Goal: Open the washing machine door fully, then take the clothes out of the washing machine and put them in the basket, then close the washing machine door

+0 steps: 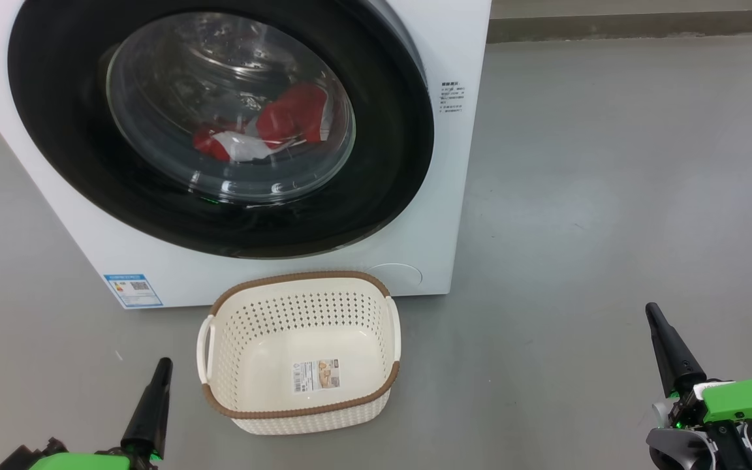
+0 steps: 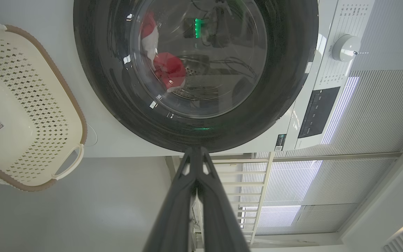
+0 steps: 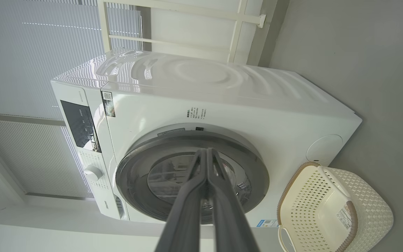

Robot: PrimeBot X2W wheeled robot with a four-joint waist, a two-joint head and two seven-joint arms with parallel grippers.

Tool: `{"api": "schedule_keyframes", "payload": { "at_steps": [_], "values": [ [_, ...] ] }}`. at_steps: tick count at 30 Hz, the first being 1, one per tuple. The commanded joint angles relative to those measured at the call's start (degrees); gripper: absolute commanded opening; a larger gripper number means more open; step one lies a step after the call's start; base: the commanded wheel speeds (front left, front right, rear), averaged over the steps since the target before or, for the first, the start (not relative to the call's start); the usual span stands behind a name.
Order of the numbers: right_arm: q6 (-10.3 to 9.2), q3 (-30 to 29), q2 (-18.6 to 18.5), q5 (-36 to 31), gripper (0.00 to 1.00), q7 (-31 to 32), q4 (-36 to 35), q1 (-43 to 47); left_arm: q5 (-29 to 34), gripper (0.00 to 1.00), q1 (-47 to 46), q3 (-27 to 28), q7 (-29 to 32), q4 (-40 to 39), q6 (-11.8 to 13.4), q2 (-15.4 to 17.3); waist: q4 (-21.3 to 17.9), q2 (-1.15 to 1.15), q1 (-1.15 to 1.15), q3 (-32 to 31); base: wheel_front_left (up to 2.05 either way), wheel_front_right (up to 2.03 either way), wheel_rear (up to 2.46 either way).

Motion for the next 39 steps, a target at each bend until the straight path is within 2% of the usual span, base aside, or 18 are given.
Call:
{"api": "schedule_keyframes", "payload": {
  "at_steps": [1, 6, 7, 13, 19, 24, 39],
  "values": [
    [0.03, 0.75, -0.24, -0.39, 0.00, 0.24, -1.40, -2.79, 0.73, 0.00, -2.63, 2.05, 0.31, -1.13, -0.39, 0.43, 0.00, 0.00, 0.00, 0.00, 0.00, 0.00, 0.00],
    [0.03, 0.74, -0.24, -0.40, 0.00, 0.24, -1.40, -2.79, 0.73, 0.00, -2.63, 2.05, 0.31, -1.13, -0.39, 0.43, 0.00, 0.00, 0.00, 0.00, 0.00, 0.00, 0.00],
    [0.00, 0.00, 0.01, 0.00, 1.00, 0.00, -0.01, -0.01, 0.00, 1.00, -0.02, 0.00, 0.00, -0.01, 0.00, 0.00, 0.00, 0.00, 0.00, 0.00, 0.00, 0.00, 0.00],
    [0.01, 0.52, 1.52, 0.01, 1.00, -0.01, 4.28, 3.02, -0.02, 1.00, 2.98, -0.76, -0.01, 3.98, 0.16, -0.83, -0.01, 0.00, 0.00, -0.01, 0.00, 0.00, 0.00],
    [0.01, 1.19, 1.44, 0.01, 1.00, -0.68, 3.66, 2.63, -0.32, 1.00, 2.12, -1.88, -0.64, 3.53, 0.55, -0.77, -0.02, 0.00, 0.09, -0.10, 0.00, 0.00, 0.00],
    [0.01, 1.79, 1.32, -0.07, 1.00, -1.31, 3.12, 2.31, -0.53, 1.00, 1.34, -2.90, -1.20, 3.20, 0.82, -0.71, -0.03, 0.00, 0.01, -0.03, 0.00, 0.00, 0.00],
    [0.02, 3.79, 0.66, -2.04, 1.00, -3.46, 1.30, 1.16, 1.97, 1.00, -1.43, -6.05, -4.23, 2.19, 1.70, 0.02, -0.04, 0.00, 0.00, -0.02, 0.00, 0.00, 0.00]
  ]
}}
